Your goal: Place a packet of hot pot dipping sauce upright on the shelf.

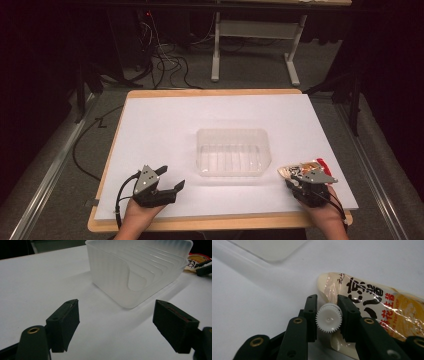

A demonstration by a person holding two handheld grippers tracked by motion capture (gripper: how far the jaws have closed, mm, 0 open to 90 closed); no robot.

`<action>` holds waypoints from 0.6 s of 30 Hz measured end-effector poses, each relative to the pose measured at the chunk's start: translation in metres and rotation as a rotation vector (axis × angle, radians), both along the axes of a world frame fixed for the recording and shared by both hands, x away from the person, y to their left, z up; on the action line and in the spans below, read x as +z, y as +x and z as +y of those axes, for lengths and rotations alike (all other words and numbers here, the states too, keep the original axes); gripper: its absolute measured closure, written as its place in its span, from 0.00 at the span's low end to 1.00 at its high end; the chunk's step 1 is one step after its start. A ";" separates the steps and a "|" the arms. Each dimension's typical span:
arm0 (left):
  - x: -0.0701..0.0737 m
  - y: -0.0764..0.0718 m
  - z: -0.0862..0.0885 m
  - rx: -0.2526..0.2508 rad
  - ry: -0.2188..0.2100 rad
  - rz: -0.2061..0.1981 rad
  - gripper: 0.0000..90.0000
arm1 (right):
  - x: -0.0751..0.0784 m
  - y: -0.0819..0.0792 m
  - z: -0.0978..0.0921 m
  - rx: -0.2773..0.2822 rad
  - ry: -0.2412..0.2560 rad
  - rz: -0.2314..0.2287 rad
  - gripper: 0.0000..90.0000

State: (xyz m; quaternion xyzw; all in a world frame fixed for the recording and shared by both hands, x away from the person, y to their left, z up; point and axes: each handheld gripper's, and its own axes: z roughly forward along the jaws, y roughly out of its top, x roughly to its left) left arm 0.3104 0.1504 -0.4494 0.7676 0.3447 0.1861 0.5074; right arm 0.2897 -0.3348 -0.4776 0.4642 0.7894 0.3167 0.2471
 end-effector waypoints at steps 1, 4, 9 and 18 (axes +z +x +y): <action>0.000 0.000 0.000 0.001 -0.001 0.000 0.24 | 0.001 0.001 0.001 -0.008 0.001 0.010 0.80; 0.000 0.000 0.000 0.000 -0.002 0.000 0.24 | 0.005 0.003 -0.001 -0.004 0.002 0.031 0.81; 0.001 0.000 0.001 0.001 -0.002 -0.004 0.25 | 0.015 0.000 -0.006 -0.002 0.042 0.005 0.81; 0.000 0.001 0.001 -0.002 -0.001 -0.002 0.25 | 0.040 -0.012 -0.015 0.009 0.125 -0.101 0.81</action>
